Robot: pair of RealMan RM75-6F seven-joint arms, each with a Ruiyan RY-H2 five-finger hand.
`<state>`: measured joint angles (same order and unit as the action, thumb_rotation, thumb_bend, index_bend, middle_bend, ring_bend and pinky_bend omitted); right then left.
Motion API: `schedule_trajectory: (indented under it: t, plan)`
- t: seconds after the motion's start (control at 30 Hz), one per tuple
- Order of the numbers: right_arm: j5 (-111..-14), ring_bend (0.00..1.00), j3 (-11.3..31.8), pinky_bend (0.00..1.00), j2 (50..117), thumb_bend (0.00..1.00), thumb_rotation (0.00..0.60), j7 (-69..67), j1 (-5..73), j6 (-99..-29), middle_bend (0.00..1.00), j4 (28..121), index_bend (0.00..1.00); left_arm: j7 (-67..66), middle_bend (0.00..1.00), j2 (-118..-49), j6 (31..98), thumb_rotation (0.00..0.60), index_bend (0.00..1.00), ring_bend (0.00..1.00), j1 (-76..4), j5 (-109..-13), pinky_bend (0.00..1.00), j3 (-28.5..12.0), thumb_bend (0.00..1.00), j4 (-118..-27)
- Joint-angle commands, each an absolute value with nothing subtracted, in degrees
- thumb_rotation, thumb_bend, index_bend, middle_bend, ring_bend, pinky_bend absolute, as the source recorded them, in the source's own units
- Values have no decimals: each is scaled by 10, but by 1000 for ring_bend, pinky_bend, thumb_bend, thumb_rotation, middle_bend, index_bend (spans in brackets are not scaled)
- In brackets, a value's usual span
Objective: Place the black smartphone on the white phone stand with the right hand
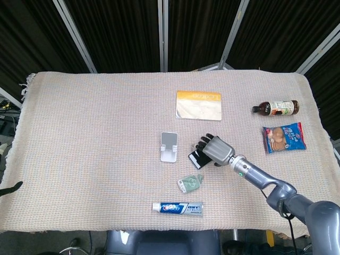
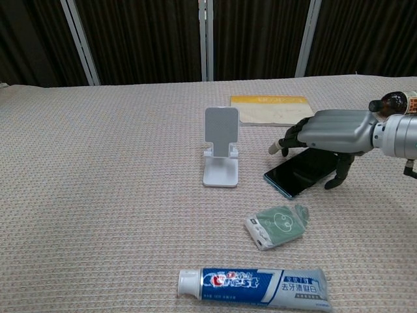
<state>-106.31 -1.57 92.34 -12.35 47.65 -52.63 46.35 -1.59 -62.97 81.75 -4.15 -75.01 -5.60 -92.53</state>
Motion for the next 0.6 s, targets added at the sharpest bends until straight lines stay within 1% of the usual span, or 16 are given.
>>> schedule_trajectory:
  t: [0.03, 0.17, 0.27, 0.33, 0.4, 0.47, 0.53, 0.6]
  plan:
    - [-1064, 171, -28, 206, 943, 0, 600, -114, 481, -537, 249, 430, 178, -17, 0, -630, 818, 600, 0, 0, -41, -750, 0, -56, 0, -925]
    - [-1065, 171, -39, 206, 954, 0, 600, -106, 484, -539, 248, 402, 179, -18, 0, -630, 818, 600, 0, 0, -41, -750, 0, -56, 0, -926]
    - [-1064, 182, -46, 206, 960, 0, 600, -108, 485, -538, 267, 391, 195, -19, 0, -631, 818, 600, 0, 0, -41, -749, 0, -56, 0, -926]
    - [-1062, 222, -51, 208, 964, 0, 600, -113, 485, -540, 319, 384, 260, -20, 0, -631, 818, 600, 0, 0, -42, -749, 0, -56, 0, -925]
    - [-1062, 318, -56, 234, 969, 3, 600, -116, 485, -546, 425, 376, 382, -19, 0, -631, 817, 600, 0, 0, -42, -748, 0, -57, 0, -925]
    - [-1064, 398, -59, 264, 977, 23, 600, -115, 483, -565, 504, 361, 454, -18, 0, -631, 816, 600, 0, 0, -42, -748, 0, -57, 0, -925]
    - [-1065, 448, -61, 281, 983, 49, 600, -113, 479, -585, 549, 346, 497, -17, 0, -631, 816, 600, 0, 0, -42, -748, 0, -57, 0, -925]
    - [-1066, 462, -62, 287, 987, 58, 600, -110, 475, -610, 560, 331, 518, -15, 0, -630, 816, 600, 0, 0, -42, -749, 0, -57, 0, -925]
